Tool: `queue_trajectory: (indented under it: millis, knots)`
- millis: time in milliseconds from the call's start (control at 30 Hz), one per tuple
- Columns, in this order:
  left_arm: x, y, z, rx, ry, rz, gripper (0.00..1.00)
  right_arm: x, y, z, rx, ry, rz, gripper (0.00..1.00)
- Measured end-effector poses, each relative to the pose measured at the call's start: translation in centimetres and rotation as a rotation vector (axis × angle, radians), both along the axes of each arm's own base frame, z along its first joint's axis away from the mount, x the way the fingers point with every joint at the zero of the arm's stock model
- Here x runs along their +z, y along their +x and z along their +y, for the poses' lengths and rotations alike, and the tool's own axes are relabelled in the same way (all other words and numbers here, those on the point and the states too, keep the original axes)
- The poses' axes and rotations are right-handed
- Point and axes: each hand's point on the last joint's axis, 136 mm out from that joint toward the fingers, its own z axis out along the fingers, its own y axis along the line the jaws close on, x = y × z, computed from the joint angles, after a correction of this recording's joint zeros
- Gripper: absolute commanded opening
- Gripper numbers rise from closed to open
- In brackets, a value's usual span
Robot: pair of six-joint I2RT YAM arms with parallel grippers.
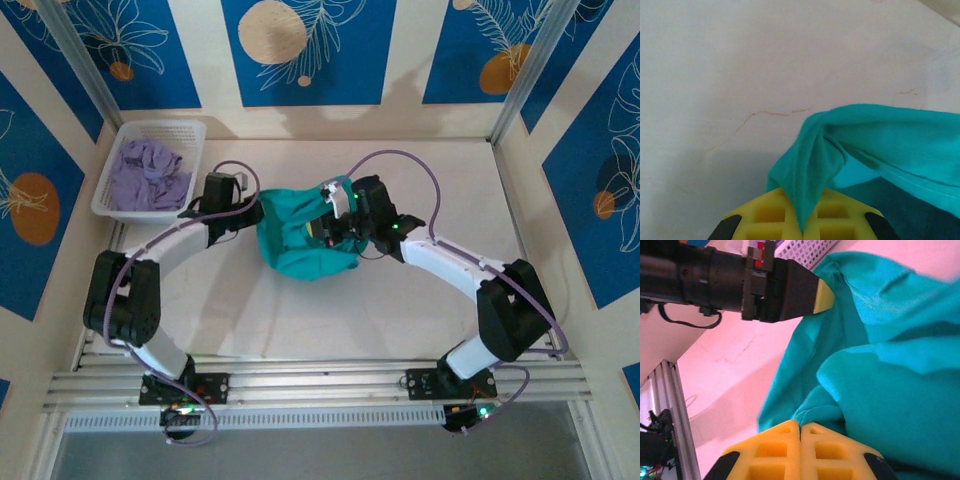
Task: Fold the inside-out t-shirt
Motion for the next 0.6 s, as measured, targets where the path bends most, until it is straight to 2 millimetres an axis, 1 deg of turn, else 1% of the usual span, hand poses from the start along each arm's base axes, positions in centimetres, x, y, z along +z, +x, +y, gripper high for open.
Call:
queue_trajectory:
  millis: [67,200,267,367,500,600]
  knots:
    - [-0.3,0.2,0.8,0.026,-0.017,0.003,0.00,0.5,0.1,-0.8,-0.006,0.015,-0.003,0.00]
    - [-1.5,0.3,2.6,0.097,-0.068,0.013,0.00,2.1,0.1,-3.6,-0.040,0.060,-0.032,0.00]
    - [-2.3,-0.1,2.6,0.109,-0.097,0.024,0.00,3.0,0.2,-4.6,-0.048,0.086,-0.055,0.00]
    - [-3.5,-1.1,2.2,0.106,-0.138,0.042,0.00,3.6,0.1,-4.7,-0.037,0.110,-0.073,0.00]
    - [-6.2,-3.5,1.3,0.079,-0.154,0.084,0.00,3.9,0.2,-4.9,-0.029,0.123,-0.079,0.00]
    - [-8.7,-6.1,0.5,0.043,-0.114,0.139,0.00,4.5,0.9,-6.0,-0.060,0.137,-0.083,0.00]
